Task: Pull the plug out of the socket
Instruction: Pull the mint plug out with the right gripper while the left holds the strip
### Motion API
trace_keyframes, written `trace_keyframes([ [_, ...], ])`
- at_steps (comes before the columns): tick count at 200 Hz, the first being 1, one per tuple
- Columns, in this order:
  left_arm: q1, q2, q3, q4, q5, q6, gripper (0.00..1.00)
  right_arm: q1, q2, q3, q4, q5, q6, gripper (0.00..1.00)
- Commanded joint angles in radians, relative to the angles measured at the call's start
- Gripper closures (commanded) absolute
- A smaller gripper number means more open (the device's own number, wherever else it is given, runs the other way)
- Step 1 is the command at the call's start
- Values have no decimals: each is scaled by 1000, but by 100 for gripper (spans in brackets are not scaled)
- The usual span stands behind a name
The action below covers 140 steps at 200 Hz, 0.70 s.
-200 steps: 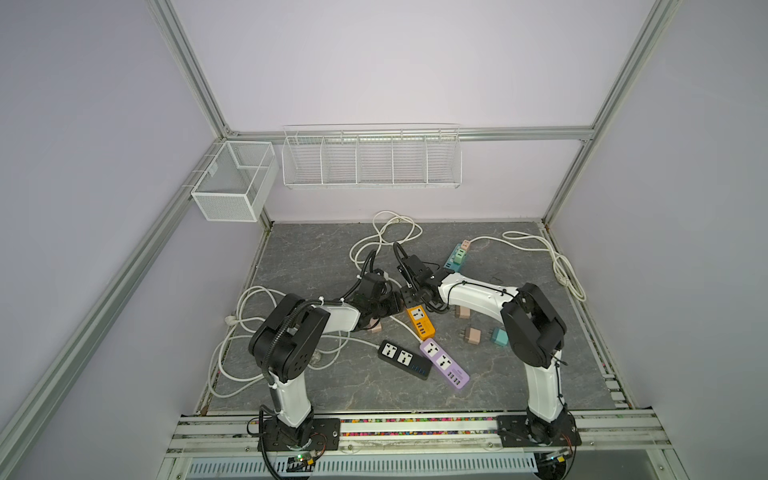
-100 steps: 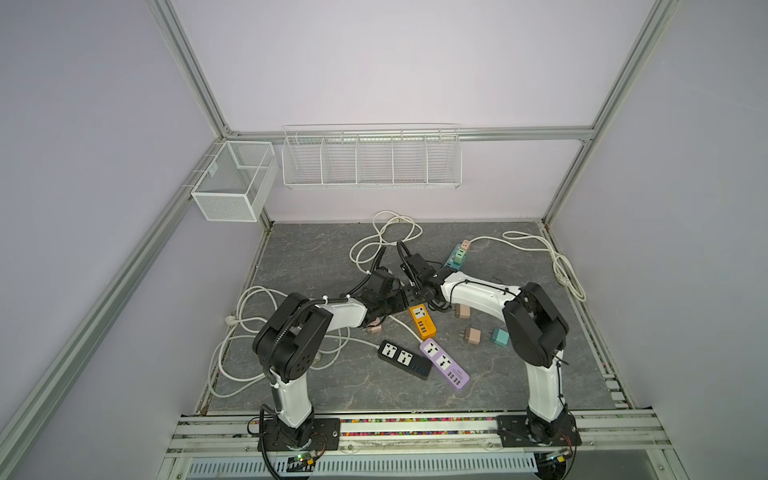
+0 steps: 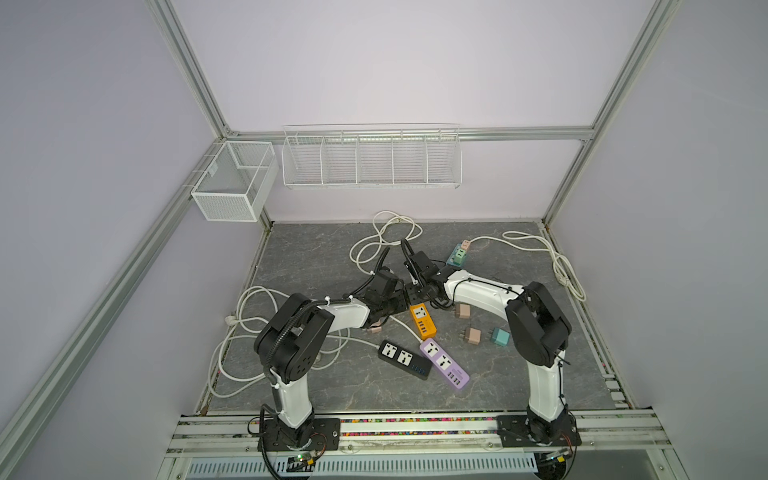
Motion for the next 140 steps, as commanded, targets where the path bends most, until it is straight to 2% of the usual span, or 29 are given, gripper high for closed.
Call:
trace_keyframes([
  [1,-4,41,-14,-137,-67,-3,59,20,-26,14,-8,6,12,72],
  [61,-4,45,-11,-141,-67,-4,59,-17,-62,-7,-11,15,9,73],
  [94,-4,43,-8,-145,-70,-3,59,16,-50,3,-35,56,9,73],
  [140,-5,38,-13,-139,-76,-4,59,-10,-70,-24,-4,26,44,73],
])
